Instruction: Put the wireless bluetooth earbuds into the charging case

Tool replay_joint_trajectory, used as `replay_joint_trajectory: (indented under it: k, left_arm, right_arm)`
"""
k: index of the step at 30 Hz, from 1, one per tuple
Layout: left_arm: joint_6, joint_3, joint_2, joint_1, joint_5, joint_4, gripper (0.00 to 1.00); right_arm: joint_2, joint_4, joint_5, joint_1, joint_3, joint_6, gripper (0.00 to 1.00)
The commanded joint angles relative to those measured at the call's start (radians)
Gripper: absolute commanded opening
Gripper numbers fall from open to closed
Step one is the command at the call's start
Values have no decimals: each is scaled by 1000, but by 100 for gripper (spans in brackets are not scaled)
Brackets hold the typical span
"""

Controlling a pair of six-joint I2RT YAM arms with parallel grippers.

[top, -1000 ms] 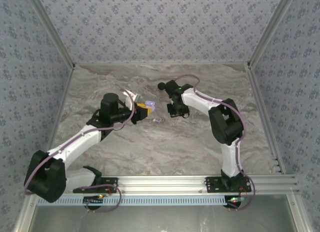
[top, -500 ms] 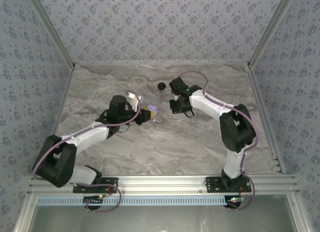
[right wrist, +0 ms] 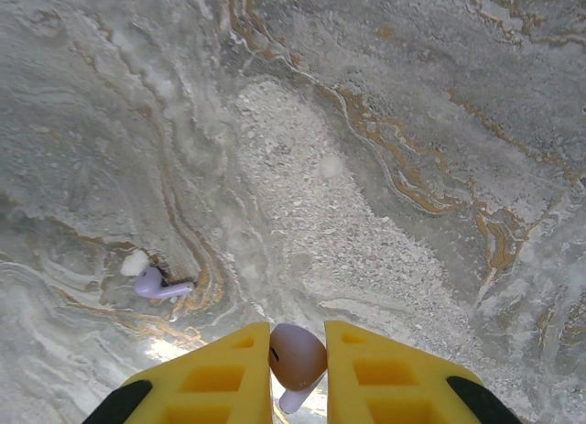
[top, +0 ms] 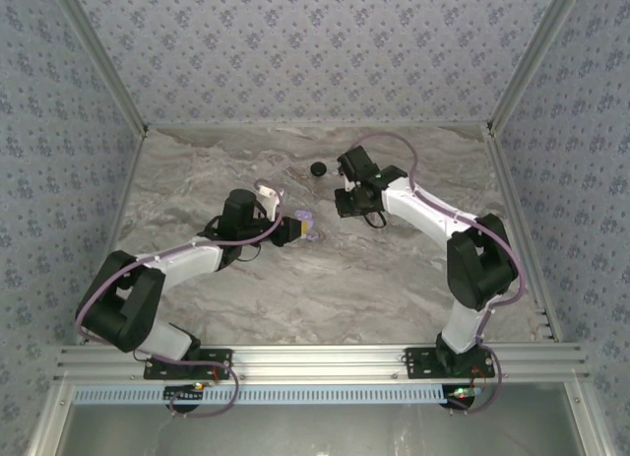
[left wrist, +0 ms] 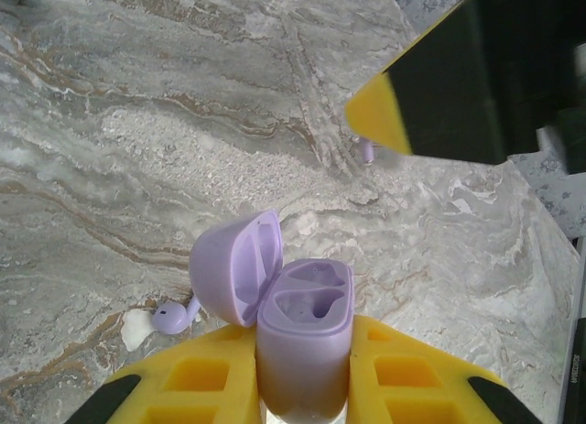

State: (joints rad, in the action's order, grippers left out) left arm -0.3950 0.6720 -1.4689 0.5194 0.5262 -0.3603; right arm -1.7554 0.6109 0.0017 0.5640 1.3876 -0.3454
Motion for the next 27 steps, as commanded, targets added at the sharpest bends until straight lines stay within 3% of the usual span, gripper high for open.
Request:
replay_joint_trajectory:
  k: [1,18,27]
  left_arm:
    - [-17,34,-16,7,5,-34,21]
    - [11,54,-76,19,55,-191,21]
    - [25,49,-83,48,86,-312,21]
  right_arm:
    - [47,-5,-22,-4,-5,19,20]
    - [164,-95,-190,14,-1,24,20]
    - [189,-138,-201,33,0,-4,20]
